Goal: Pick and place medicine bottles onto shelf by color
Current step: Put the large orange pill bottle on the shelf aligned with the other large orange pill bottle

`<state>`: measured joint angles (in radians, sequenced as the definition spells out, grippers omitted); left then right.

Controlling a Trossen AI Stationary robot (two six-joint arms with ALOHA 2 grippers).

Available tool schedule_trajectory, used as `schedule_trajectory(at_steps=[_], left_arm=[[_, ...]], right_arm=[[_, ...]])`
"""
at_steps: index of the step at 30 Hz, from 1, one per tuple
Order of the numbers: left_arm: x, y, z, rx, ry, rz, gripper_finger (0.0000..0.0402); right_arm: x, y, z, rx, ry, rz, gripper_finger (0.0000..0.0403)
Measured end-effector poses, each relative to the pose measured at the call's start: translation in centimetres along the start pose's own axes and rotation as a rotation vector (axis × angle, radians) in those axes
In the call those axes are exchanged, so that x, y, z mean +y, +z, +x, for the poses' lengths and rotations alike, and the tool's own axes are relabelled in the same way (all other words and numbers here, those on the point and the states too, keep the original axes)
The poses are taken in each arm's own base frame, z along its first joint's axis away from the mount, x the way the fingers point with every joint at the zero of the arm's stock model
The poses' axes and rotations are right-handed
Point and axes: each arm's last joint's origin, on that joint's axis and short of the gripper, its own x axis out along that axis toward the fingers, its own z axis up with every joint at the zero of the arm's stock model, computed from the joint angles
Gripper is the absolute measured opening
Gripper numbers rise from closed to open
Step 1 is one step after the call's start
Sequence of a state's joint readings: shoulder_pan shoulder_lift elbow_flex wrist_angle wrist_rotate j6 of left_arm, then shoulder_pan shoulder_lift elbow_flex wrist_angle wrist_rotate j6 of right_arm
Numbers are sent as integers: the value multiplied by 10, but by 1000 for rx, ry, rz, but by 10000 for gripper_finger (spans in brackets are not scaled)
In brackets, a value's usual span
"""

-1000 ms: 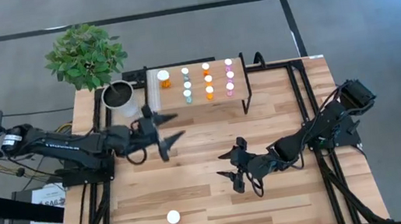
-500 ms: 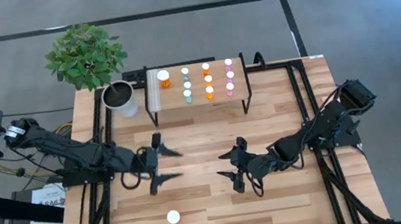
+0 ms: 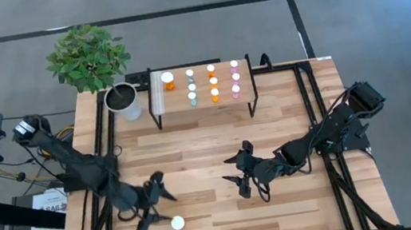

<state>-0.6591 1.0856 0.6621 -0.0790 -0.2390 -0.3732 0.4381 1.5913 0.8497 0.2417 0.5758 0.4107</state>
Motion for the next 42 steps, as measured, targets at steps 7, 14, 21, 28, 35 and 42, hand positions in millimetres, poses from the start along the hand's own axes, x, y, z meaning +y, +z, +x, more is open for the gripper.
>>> schedule_trajectory(at_steps=[7, 14, 21, 28, 35, 42], left_arm=[[-33, -12, 30, 188, -7, -25, 272], [-50, -13, 67, 418, 106, 37, 287], [-50, -20, 98, 600, 191, 39, 310], [-43, -28, 111, 687, 150, -6, 314], [-40, -26, 112, 691, 144, -15, 259], [-36, -25, 113, 713, 108, -30, 186]], right_arm=[[0, 1, 0, -5, 2, 5, 281], [6, -3, -4, 4, 20, 23, 281], [9, -3, -6, 3, 31, 22, 281], [9, -4, -6, 3, 31, 21, 281], [9, -4, -6, 6, 30, 19, 281], [9, -4, -6, 6, 30, 20, 281]])
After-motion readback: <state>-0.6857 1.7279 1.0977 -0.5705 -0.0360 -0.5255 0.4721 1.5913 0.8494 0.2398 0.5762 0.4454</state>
